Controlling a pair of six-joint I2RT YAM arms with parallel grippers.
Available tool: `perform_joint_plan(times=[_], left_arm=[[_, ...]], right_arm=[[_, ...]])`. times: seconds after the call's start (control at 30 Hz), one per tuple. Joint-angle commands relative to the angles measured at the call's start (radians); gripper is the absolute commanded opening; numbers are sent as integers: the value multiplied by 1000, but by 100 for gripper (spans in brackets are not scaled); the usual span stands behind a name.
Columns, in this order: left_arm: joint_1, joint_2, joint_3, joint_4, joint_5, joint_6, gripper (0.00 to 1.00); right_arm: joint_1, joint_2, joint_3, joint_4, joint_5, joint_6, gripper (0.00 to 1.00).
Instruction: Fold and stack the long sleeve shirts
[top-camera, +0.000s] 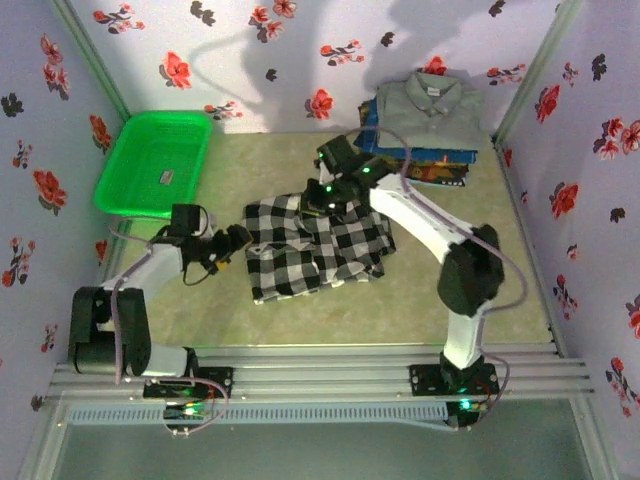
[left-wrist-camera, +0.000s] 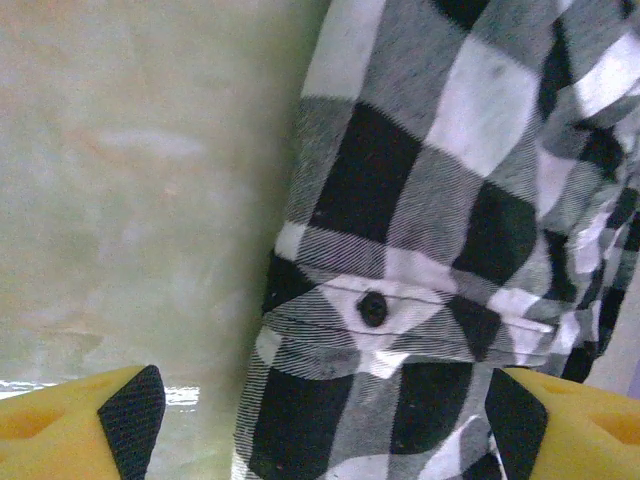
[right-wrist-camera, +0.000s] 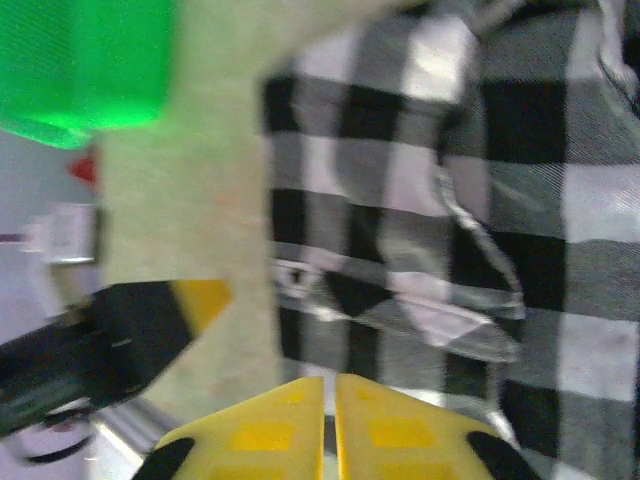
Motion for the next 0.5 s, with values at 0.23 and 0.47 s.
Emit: perform_joint_plan(times=[0.23, 0.47], left_arm=[[-67, 146, -81, 370, -77, -142, 82], [-114, 263, -25, 393, -115, -153, 77]], right_arm=[[-24, 194, 23, -61, -129, -147, 6], [-43, 251, 15, -30, -124, -151, 6]])
